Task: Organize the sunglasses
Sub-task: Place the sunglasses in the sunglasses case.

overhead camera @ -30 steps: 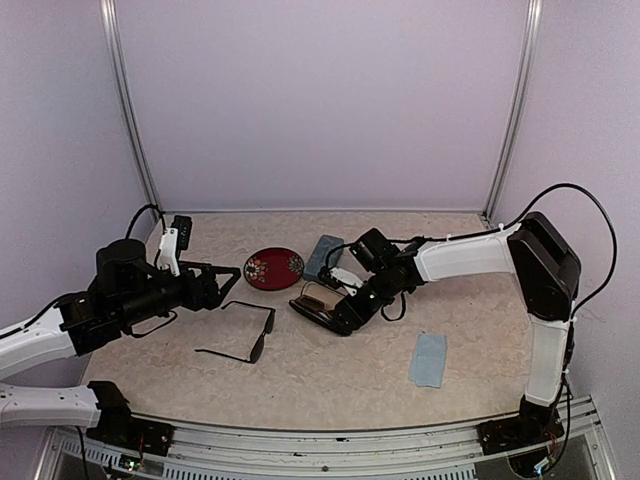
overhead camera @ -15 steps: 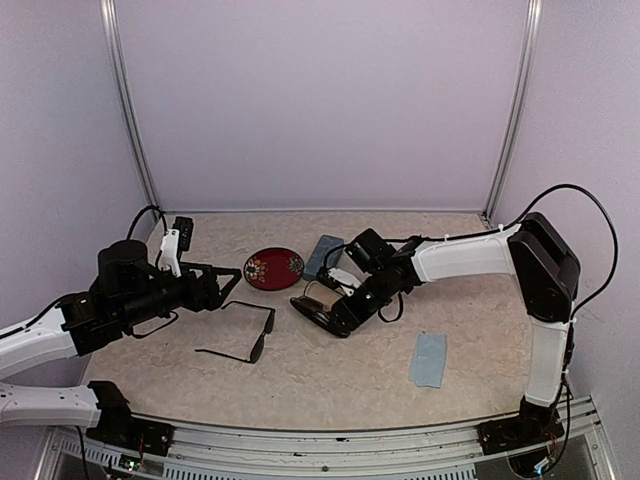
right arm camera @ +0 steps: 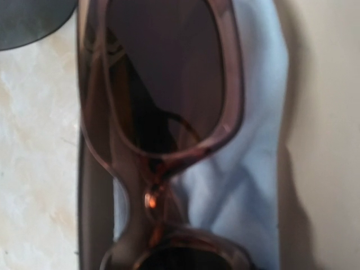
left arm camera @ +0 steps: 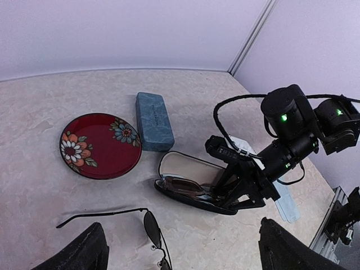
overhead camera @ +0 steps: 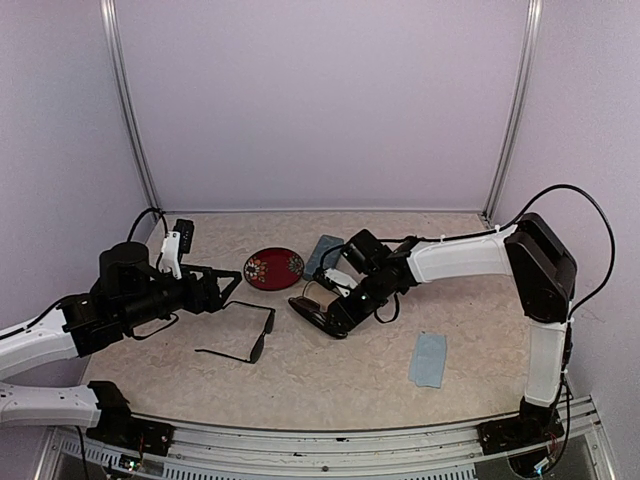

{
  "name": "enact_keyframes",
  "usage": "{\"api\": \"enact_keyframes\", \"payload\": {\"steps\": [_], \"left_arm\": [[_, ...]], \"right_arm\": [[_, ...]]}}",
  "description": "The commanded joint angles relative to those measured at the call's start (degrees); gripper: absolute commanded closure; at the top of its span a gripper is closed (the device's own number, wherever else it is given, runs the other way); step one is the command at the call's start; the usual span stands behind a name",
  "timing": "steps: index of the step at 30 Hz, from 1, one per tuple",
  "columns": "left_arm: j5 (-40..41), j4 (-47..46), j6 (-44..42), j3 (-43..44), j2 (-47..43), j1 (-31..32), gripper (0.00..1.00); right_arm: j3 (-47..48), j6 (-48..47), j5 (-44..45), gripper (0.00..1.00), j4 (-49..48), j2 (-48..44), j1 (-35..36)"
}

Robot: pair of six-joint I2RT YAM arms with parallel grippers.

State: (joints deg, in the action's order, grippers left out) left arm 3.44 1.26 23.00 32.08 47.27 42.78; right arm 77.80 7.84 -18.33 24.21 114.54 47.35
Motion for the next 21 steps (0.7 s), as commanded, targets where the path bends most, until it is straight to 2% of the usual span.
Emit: {"api": "enact_keyframes", "payload": {"steps": [1,10,21], "left_arm": [[0.2,-1.5,0.4,-0.3,0.2,-0.1,0.1],[0.5,-1.8,0.4,-0.1,0.9,0.3,0.1],[1.2,-1.8,0.5,-0.2,1.5,1.0,0.1]], "right_arm": [[1.1,1.6,1.9,0.59,0.9,0.7,1.0],[1.4,2.6,3.8,0.45,1.0,0.3,2.1],[1.4,3.0,3.9,0.42,0.3,-0.4,2.2]]}}
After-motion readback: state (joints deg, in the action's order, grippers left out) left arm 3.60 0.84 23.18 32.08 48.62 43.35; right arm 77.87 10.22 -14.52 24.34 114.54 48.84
